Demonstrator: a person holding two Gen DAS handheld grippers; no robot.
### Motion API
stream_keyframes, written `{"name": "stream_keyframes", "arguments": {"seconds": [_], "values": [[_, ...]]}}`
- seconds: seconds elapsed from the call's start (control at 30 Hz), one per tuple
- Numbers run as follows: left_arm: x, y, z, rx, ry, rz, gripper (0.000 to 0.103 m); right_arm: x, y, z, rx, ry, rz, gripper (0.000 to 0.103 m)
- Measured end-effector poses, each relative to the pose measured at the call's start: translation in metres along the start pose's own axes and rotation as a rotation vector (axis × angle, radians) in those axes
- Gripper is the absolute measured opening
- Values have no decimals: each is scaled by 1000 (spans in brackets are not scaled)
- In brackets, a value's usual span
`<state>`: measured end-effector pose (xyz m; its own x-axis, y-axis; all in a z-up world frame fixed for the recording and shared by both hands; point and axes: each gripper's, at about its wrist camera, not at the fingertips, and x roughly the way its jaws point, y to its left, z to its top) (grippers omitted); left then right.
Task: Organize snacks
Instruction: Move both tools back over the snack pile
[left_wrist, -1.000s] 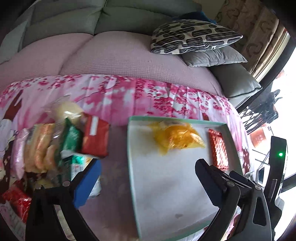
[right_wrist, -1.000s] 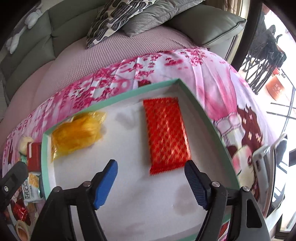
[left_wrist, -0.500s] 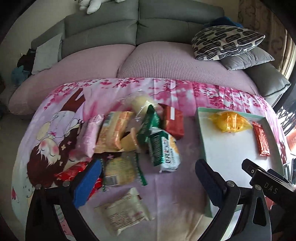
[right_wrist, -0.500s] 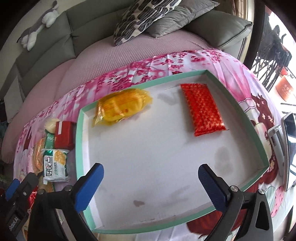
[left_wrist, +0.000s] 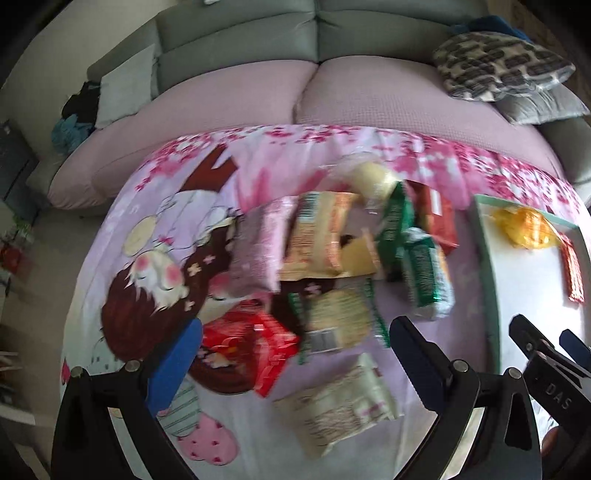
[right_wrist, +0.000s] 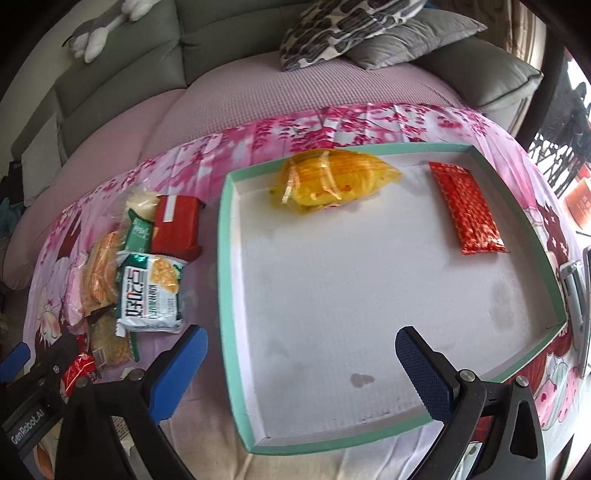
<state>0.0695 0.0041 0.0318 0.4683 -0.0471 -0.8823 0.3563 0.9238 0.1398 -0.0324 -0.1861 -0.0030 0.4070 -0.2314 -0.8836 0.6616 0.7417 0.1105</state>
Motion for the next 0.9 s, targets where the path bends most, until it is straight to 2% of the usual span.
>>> {"name": "stream_keyframes", "arguments": {"seconds": [0.2, 0.43, 0.6, 0.9], "values": [[2, 38, 3, -59, 3, 40, 101, -4, 23, -3, -34, 7, 17, 103], [15, 73, -1, -119, 54, 17, 101, -1, 60, -18, -120, 60, 44, 103], [23, 83, -6, -131, 86, 11, 101, 2, 88, -32, -192, 93, 61, 103], [26, 94, -7, -147, 92, -4, 101, 4, 136, -60, -336, 136, 105, 103]]}}
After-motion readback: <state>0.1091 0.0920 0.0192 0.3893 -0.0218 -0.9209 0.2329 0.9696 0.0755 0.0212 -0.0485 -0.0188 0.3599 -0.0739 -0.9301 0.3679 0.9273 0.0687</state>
